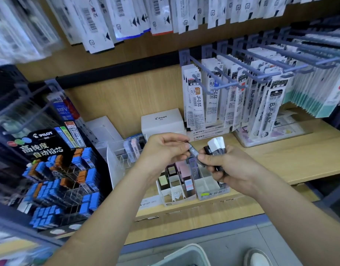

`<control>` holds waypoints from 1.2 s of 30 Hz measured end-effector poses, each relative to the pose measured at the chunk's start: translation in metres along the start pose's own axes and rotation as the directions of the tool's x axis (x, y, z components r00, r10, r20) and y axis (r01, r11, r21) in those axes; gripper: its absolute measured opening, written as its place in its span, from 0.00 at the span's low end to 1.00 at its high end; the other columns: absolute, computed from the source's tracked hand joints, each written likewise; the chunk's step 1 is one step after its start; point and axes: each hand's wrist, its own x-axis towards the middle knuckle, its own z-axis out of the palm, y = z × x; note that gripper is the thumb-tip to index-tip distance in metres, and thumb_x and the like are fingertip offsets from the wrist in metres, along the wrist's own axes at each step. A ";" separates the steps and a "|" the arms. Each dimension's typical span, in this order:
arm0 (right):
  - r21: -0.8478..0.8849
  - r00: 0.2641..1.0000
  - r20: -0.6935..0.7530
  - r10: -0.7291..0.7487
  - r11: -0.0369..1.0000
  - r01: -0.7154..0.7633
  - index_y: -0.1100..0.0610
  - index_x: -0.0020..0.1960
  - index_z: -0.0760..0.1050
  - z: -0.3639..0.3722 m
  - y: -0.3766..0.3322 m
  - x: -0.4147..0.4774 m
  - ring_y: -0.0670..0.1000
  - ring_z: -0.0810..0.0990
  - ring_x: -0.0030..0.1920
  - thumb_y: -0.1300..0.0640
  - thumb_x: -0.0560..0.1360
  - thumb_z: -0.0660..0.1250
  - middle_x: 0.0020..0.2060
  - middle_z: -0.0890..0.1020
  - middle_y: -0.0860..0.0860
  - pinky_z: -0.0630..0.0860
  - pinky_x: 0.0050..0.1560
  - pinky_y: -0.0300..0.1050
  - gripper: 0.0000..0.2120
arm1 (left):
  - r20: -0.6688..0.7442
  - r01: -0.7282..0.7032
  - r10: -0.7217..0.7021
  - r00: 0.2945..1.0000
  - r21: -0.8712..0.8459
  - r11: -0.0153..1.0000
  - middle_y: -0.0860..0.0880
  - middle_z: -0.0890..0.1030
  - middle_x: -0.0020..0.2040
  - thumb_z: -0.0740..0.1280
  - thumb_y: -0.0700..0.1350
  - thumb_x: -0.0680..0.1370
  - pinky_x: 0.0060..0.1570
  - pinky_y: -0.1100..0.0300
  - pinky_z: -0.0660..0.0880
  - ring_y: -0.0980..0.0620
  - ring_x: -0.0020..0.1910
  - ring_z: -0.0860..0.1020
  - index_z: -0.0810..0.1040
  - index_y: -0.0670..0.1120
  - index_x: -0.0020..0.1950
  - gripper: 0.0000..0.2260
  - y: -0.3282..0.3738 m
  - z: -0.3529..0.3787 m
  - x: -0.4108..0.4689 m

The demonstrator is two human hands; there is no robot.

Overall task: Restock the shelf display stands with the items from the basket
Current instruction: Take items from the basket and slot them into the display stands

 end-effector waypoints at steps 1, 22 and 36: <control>-0.016 1.000 0.013 0.014 1.000 -0.014 0.61 0.50 0.78 0.005 0.001 0.000 0.45 0.69 0.28 0.61 0.71 0.74 0.33 0.80 0.52 0.63 0.22 0.34 0.10 | -0.021 0.002 -0.002 1.000 0.000 1.000 0.44 0.83 0.35 0.69 0.32 0.73 0.37 0.64 0.79 0.52 0.33 0.81 0.82 0.41 0.45 0.06 0.001 -0.006 -0.003; 0.114 0.992 0.075 0.097 0.988 -0.105 0.63 0.51 0.80 0.054 0.001 0.009 0.44 0.69 0.24 0.59 0.78 0.66 0.30 0.77 0.53 0.58 0.17 0.31 0.08 | -0.334 -0.117 0.266 0.904 0.406 0.906 0.49 0.84 0.40 0.73 0.35 0.72 0.46 0.58 0.81 0.53 0.41 0.82 0.83 0.52 0.42 0.10 -0.036 -0.115 -0.015; -0.047 0.993 0.077 0.088 0.995 -0.085 0.60 0.41 0.82 0.059 0.004 0.008 0.47 0.69 0.27 0.59 0.75 0.69 0.35 0.83 0.55 0.58 0.18 0.32 0.06 | -0.185 -0.070 0.277 0.943 0.703 0.708 0.55 0.81 0.39 0.73 0.40 0.72 0.46 0.71 0.74 0.60 0.38 0.77 0.84 0.47 0.48 0.06 -0.080 -0.086 -0.021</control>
